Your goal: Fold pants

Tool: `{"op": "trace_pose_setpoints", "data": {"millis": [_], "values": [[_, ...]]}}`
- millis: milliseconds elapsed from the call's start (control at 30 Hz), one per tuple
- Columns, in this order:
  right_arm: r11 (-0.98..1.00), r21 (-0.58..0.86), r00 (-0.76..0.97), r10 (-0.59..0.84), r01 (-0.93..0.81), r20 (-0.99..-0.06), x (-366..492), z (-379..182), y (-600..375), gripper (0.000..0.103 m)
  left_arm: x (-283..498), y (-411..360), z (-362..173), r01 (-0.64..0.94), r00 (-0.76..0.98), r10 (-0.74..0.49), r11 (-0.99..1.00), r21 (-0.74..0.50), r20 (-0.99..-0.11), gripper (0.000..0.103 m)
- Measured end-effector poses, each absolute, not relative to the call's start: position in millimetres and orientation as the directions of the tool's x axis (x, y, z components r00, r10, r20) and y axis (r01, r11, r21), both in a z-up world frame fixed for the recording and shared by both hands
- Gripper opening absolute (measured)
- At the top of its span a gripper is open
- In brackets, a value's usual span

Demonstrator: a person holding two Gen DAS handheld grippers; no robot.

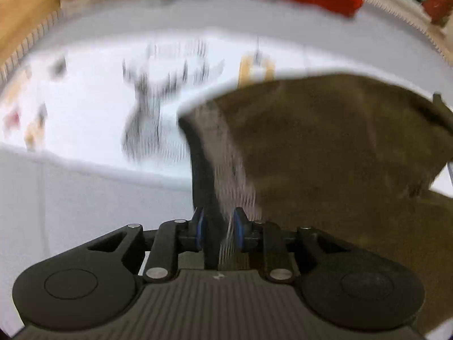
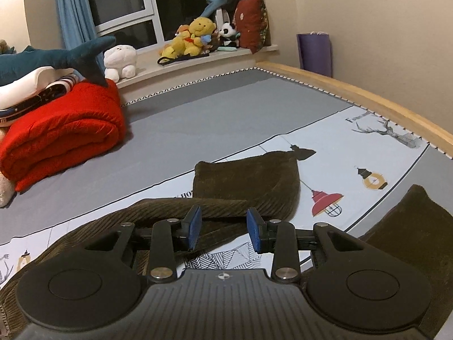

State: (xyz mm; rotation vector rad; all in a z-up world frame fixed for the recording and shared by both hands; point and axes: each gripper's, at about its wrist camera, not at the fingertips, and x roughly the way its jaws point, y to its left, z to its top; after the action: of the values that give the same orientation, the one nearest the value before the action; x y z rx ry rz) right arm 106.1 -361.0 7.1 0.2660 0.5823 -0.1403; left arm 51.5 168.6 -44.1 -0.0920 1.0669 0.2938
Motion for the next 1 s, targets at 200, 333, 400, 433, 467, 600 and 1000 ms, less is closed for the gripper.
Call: {"op": "trace_pose_setpoints", "data": {"millis": [200, 333, 400, 433, 467, 600, 1000], "values": [[0.967, 0.192, 0.826, -0.029, 0.165, -0.562, 108, 7, -353, 0.037, 66, 138, -52, -0.139, 0.468, 0.037, 0.990, -0.032, -0.883, 0.026], [0.978, 0.161, 0.819, -0.015, 0.130, -0.574, 112, 5, -346, 0.037, 71, 146, -93, -0.177, 0.309, 0.003, 0.983, -0.054, -0.951, 0.034], [0.979, 0.164, 0.814, -0.006, 0.124, -0.581, 113, 5, -345, 0.037, 69, 147, -93, -0.200, 0.310, 0.000, 0.978, -0.066, -0.951, 0.034], [0.978, 0.172, 0.812, 0.001, 0.122, -0.584, 113, 4, -346, 0.037, 69, 146, -87, -0.206, 0.325, 0.006, 0.976, -0.065, -0.946, 0.034], [0.976, 0.182, 0.810, 0.009, 0.122, -0.587, 113, 5, -348, 0.037, 70, 144, -81, -0.204, 0.350, 0.016, 0.977, -0.060, -0.937, 0.034], [0.966, 0.221, 0.806, 0.023, 0.134, -0.591, 115, 5, -354, 0.037, 79, 130, -55, -0.212, 0.447, 0.063, 0.977, -0.037, -0.892, 0.045], [0.957, 0.245, 0.810, 0.015, 0.159, -0.586, 120, 4, -368, 0.039, 103, 90, -29, -0.251, 0.587, 0.062, 0.962, -0.109, -0.807, 0.050]]}}
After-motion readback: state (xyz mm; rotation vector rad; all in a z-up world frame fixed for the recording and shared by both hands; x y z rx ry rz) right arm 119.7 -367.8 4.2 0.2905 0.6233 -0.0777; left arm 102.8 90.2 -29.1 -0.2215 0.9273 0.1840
